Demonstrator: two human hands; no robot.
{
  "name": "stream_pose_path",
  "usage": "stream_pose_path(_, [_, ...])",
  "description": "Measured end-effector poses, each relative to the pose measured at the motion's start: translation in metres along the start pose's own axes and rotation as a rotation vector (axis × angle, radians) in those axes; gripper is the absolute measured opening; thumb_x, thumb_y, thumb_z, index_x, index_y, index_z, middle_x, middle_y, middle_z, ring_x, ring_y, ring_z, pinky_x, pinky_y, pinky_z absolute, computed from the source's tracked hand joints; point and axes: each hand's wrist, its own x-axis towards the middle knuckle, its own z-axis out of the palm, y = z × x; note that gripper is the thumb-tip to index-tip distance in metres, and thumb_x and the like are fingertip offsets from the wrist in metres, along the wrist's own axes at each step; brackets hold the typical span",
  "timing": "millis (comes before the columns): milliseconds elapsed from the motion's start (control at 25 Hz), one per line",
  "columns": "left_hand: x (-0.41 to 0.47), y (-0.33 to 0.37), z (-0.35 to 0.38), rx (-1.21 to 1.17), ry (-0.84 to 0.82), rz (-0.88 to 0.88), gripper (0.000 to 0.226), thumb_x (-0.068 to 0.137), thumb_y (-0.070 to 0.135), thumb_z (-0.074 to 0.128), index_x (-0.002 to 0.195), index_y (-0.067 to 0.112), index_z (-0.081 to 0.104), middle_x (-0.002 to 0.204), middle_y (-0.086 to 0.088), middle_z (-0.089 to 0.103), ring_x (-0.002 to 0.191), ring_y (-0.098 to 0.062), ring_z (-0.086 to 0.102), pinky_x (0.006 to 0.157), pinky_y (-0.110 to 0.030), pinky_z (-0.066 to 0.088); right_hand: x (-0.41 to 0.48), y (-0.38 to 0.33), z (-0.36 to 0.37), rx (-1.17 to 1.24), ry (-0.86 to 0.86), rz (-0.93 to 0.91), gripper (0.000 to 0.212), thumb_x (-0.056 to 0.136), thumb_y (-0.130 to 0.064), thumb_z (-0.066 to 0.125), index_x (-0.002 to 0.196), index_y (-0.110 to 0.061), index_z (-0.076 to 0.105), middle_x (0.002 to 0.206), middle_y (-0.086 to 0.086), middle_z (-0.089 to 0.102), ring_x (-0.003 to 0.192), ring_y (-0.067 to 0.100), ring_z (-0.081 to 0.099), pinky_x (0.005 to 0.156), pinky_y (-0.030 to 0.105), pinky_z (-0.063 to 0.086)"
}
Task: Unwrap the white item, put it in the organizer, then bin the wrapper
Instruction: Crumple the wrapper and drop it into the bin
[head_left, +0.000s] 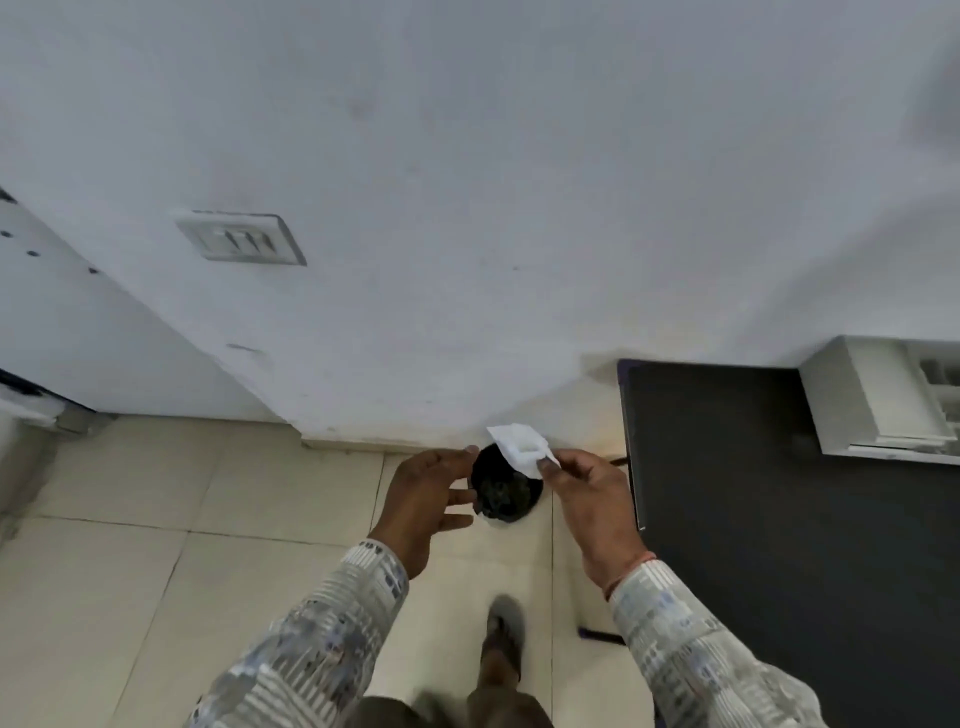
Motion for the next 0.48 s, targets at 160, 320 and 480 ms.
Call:
stream_pose_path(160, [0.111,-0.028,-0.003,0.090,-0.001,-0.109,0.022,0.095,0.030,0.078,0.105,0.010,0.077,0.095,-0.001,0.079,0.082,-0.024,0.074,0.076,-0.044,0.060,0.072,0.059,0.046,-0.089,0.082,0.134,0.010,0.093,-0.021,0.079,0.100,-0.014,0.082,0.095,0.003,0.082,0.085,0.015,0.073,0.065,0.008,0.049])
stream_pose_path(320, [0.234,-0.084,-0.007,0.206,-0.040,-0.171,0.036,0.094,0.032,0.076,0.116,0.002,0.075,0.102,-0.006,0.074,0.084,-0.026,0.069,0.070,-0.039,0.056,0.147,0.147,0.098,-0.214,0.163,0.273,0.017,0.091,-0.024,0.078,0.105,-0.016,0.083,0.100,0.002,0.082,0.091,0.018,0.073,0.083,0.024,0.056])
stream_pose_path(480, [0.350,-0.159,-0.013,0.307,-0.100,-0.250,0.026,0.093,0.033,0.080,0.102,0.010,0.073,0.097,-0.003,0.071,0.084,-0.025,0.068,0.072,-0.040,0.057,0.224,0.258,0.138,-0.322,0.185,0.437,0.021,0.089,-0.025,0.074,0.107,-0.017,0.083,0.109,0.006,0.083,0.104,0.027,0.075,0.096,0.034,0.058])
